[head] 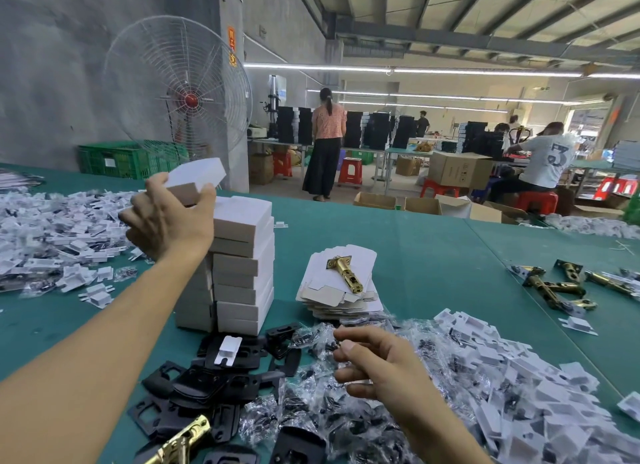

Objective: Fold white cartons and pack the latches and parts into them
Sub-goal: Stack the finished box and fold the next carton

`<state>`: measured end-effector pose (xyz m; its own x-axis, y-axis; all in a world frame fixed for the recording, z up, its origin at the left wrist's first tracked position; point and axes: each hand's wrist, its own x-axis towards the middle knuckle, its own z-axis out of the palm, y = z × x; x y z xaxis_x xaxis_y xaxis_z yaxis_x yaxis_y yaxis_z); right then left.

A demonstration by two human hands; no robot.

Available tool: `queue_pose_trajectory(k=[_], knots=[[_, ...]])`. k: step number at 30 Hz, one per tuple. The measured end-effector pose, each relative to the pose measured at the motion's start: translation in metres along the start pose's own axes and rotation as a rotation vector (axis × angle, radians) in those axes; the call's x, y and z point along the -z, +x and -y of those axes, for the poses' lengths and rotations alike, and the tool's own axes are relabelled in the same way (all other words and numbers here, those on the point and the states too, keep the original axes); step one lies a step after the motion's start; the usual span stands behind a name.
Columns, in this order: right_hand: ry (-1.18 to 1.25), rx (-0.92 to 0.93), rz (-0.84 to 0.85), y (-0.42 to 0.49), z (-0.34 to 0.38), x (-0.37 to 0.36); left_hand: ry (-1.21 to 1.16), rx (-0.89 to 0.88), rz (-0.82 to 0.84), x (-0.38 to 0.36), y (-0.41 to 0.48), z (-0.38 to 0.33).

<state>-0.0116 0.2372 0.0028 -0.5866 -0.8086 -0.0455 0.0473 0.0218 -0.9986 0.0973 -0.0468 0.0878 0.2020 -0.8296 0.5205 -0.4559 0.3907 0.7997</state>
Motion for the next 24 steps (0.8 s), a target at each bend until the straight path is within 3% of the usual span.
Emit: queue_pose_trajectory(k=[17,24], knots=[[-0.045,-0.033,-0.009,0.003,-0.007,0.001,0.105,-0.033,0.09,-0.009,0.012,0.022],[-0.051,-0.035,-0.021,0.003,-0.007,0.0,0.076,-0.03,0.201,-0.012,0.016,0.016]])
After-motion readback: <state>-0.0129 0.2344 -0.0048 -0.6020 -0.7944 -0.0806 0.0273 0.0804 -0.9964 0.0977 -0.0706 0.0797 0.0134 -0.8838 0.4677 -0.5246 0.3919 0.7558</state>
